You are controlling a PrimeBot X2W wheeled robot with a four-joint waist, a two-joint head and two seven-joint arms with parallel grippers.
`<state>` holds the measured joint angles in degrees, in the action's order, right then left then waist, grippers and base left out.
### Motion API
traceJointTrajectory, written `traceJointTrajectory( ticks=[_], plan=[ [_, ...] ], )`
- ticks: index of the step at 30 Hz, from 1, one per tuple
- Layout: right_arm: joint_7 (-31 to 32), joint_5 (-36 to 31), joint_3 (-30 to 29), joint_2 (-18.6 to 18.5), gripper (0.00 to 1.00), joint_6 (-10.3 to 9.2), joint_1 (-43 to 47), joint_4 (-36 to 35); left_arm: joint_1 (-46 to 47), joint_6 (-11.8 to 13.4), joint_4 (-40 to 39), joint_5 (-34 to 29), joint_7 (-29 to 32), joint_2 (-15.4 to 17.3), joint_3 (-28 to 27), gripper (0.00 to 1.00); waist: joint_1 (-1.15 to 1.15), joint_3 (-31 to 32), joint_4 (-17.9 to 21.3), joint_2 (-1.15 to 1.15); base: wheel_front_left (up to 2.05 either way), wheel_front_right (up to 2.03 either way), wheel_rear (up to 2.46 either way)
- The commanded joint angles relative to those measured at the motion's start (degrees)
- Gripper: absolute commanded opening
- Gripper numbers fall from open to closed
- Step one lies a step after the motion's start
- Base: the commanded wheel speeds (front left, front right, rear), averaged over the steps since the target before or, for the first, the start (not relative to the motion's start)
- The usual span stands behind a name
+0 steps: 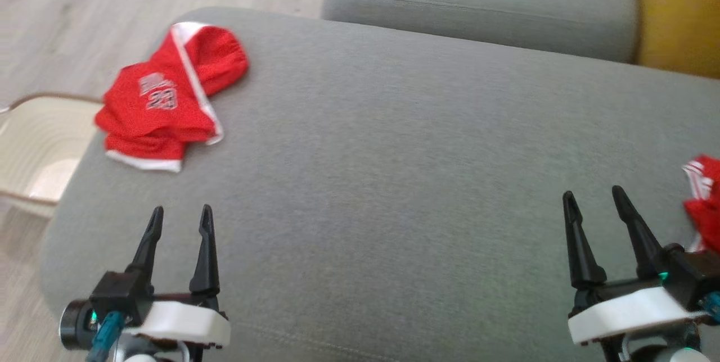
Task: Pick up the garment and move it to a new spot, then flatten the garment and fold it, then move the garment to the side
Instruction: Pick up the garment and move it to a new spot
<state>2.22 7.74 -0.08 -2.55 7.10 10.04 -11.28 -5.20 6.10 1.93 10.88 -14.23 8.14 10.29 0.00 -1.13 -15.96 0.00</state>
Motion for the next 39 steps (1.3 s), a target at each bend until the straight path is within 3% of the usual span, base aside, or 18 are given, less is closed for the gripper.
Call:
traceJointTrajectory(
  ticks=[1, 15, 23, 30, 32, 33, 39],
  plan=[
    [0.20, 0.28, 1.75, -0.32, 1.00, 0.39, -1.46, -2.80, 2.42, 0.38, -2.26, 0.20, -0.61, 0.27, -2.22, 1.00, 0.00, 0.08, -2.60, 0.00, 0.00, 0.00, 0.00],
    [1.23, -0.01, 2.81, -0.32, 1.00, 0.39, -2.05, -5.36, 2.74, 0.27, -3.24, 0.50, -0.75, 0.40, -3.63, 1.00, 0.00, -2.38, -5.40, 0.00, 0.00, 0.00, 0.00],
    [4.28, -2.38, 2.88, -0.32, 1.00, 0.39, -5.50, -8.41, 10.82, -0.96, 0.25, 2.58, -0.76, -0.55, -6.50, 1.00, 0.00, -11.36, -4.42, 0.00, 0.00, 0.00, 0.00],
    [7.77, -6.20, 3.22, -0.32, 1.00, 0.39, -9.69, -12.16, 24.45, -3.81, 12.71, 5.41, -0.76, -0.60, -9.78, 1.00, 0.00, -21.33, -2.90, 0.00, 0.00, 0.00, 0.00],
    [8.64, -7.10, 3.40, -0.33, 1.00, 0.39, -10.93, -13.02, 29.53, -5.13, 18.68, 6.08, -0.76, 0.07, -10.66, 1.00, 0.00, -23.97, -2.36, 0.00, 0.00, 0.00, 0.00],
    [9.17, -7.67, 3.53, -0.42, 1.00, 0.39, -12.11, -13.63, 34.35, -6.43, 25.34, 6.60, -0.76, 0.92, -11.17, 1.00, 0.00, -26.14, -1.85, 0.00, 0.00, 0.00, 0.00],
    [9.56, -8.06, 4.07, -0.63, 1.00, 0.39, -14.65, -13.80, 47.05, -9.68, 46.59, 7.98, 0.52, 3.86, -11.46, 1.00, 0.00, -29.88, -0.32, 0.00, 0.00, 0.00, 0.00]
  ],
)
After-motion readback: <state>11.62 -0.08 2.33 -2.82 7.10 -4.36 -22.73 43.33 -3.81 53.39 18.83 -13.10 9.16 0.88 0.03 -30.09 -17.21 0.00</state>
